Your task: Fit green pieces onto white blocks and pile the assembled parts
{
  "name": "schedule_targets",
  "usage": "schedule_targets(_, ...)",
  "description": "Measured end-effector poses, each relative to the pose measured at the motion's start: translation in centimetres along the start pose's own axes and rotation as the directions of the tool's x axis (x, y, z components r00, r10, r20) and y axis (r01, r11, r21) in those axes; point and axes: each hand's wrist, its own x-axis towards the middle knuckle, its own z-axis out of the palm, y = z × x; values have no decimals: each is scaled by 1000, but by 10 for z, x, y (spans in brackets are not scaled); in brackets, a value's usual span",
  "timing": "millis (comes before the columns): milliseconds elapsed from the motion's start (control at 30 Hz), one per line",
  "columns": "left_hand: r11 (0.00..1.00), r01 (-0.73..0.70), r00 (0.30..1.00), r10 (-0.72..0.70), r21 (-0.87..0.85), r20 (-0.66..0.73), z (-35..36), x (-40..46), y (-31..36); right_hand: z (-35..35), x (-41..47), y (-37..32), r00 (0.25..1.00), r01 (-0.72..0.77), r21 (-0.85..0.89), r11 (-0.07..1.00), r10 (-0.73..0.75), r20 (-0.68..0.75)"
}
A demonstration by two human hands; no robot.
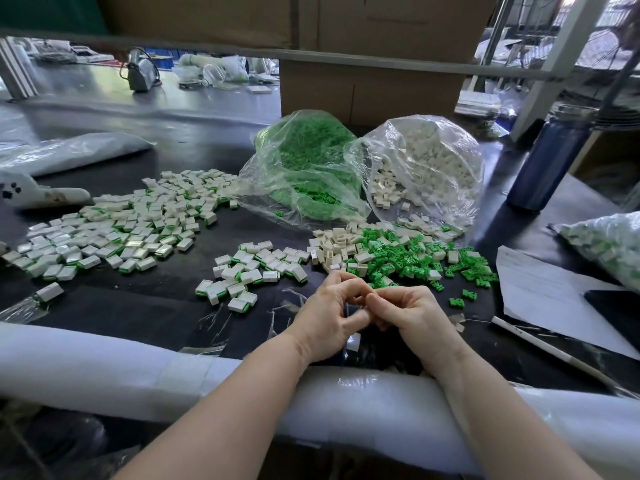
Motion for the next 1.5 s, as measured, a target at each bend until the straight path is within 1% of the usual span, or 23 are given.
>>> schedule_targets(133, 999, 3, 1000, -3, 36, 5, 0, 0, 0, -1, 1, 1, 1000, 0, -47, 999, -1, -13)
schedule_targets(400, 998, 17, 1000, -18, 65, 12, 2, 1, 0, 0, 1, 1, 999, -19, -81, 996, 16, -39)
schedule_targets(567, 998, 18, 1000, -19, 62, 20, 1, 1, 1, 1, 0, -1, 999, -21, -71, 997, 18, -51)
schedule_targets(700, 999, 20, 1000, -21, 39, 13, 0, 1, 1, 1, 0, -2, 999, -32, 22, 999, 32, -5)
schedule_targets(767, 1000, 22, 1000, -23, 16, 9, 0, 1, 2, 1, 0, -1, 999, -34, 39, 999, 34, 10)
schedule_targets(1067, 999, 2, 1000, -3, 40, 21, 2, 1, -2, -1, 0, 0, 999, -40, -41, 998, 39, -26)
schedule_targets(1500, 999, -8, 999, 7, 49, 31, 0, 0, -2, 0, -1, -2, 997, -59, -40, 997, 57, -49)
